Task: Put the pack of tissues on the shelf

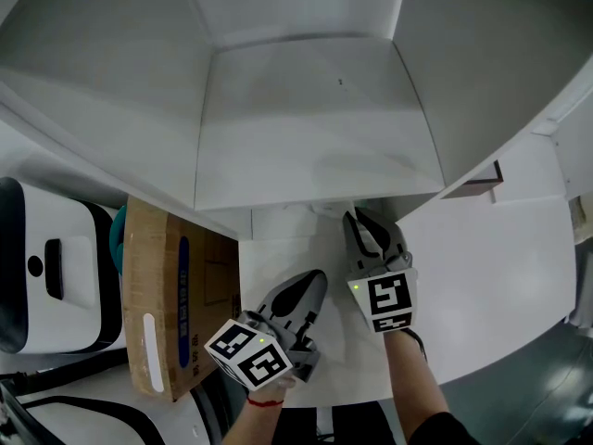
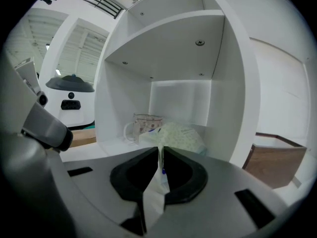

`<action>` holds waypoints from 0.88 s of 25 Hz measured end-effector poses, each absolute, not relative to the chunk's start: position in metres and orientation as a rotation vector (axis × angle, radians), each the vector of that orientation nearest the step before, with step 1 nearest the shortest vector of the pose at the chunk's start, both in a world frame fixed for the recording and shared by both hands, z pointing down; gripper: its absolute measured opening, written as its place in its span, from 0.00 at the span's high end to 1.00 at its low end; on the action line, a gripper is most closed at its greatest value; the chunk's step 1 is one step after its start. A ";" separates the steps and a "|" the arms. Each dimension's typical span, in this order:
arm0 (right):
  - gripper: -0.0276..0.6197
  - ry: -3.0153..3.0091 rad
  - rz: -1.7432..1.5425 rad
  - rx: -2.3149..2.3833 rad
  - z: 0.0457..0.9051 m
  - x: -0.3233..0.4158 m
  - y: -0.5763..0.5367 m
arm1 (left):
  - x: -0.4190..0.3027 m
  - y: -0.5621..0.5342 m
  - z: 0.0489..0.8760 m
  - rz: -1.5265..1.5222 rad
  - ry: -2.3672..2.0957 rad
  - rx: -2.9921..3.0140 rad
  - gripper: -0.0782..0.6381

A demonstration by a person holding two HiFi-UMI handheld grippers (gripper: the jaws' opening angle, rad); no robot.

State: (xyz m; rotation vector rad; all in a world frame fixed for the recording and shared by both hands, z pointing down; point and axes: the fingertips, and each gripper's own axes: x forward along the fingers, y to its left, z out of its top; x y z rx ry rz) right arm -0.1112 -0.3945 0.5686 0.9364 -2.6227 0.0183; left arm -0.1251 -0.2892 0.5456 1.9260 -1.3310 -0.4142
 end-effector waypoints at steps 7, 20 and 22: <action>0.79 -2.667 0.053 0.895 0.564 -0.112 -0.383 | -0.114 -0.285 0.543 -0.411 -1.314 1.936 0.88; 0.76 -2.677 0.152 0.886 0.555 -0.087 -0.364 | -0.103 -0.280 0.555 -0.354 -1.337 1.906 0.88; 0.76 -2.678 0.167 0.873 0.554 -0.081 -0.359 | -0.102 -0.280 0.554 -0.333 -1.349 1.912 0.88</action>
